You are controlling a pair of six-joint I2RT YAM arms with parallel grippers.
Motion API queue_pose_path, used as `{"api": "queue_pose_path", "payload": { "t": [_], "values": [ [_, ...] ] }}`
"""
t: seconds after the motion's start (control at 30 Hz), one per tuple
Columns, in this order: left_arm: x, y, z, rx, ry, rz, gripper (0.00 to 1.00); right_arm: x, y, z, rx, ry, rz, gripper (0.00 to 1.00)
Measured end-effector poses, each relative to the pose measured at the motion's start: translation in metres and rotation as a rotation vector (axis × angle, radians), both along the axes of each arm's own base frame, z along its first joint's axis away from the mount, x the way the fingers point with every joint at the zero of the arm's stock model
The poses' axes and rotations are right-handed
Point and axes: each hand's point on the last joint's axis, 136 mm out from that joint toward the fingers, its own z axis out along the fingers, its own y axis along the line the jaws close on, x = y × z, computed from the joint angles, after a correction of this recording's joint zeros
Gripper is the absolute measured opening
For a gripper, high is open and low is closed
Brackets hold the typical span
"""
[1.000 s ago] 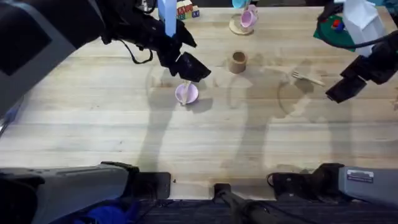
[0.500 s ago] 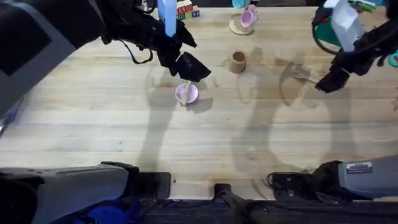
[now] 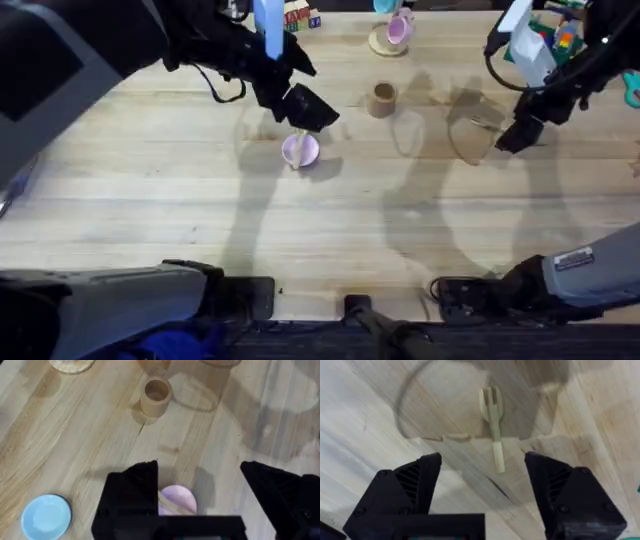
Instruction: Pick up a utensil and set it on the pink plate, then put the other utensil in the container.
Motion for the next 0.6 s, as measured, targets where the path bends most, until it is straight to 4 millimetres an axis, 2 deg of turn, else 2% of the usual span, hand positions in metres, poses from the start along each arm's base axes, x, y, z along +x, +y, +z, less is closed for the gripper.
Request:
{"api": "queue_pose_path", "payload": {
  "t": [0.2, 0.5, 0.6],
  "values": [
    [0.000, 0.000, 0.000, 0.000, 0.000, 0.000, 0.993, 0.006, -0.001, -0.013, 0.012, 0.038, 0.004, 0.996],
    [0.000, 0.000, 0.000, 0.000, 0.000, 0.000, 0.992, 0.029, 0.001, -0.013, 0.015, 0.049, 0.029, 0.996],
    [0.000, 0.000, 0.000, 0.000, 0.000, 0.000, 0.993, 0.033, 0.005, -0.018, 0.017, 0.059, 0.040, 0.995]
  ]
}}
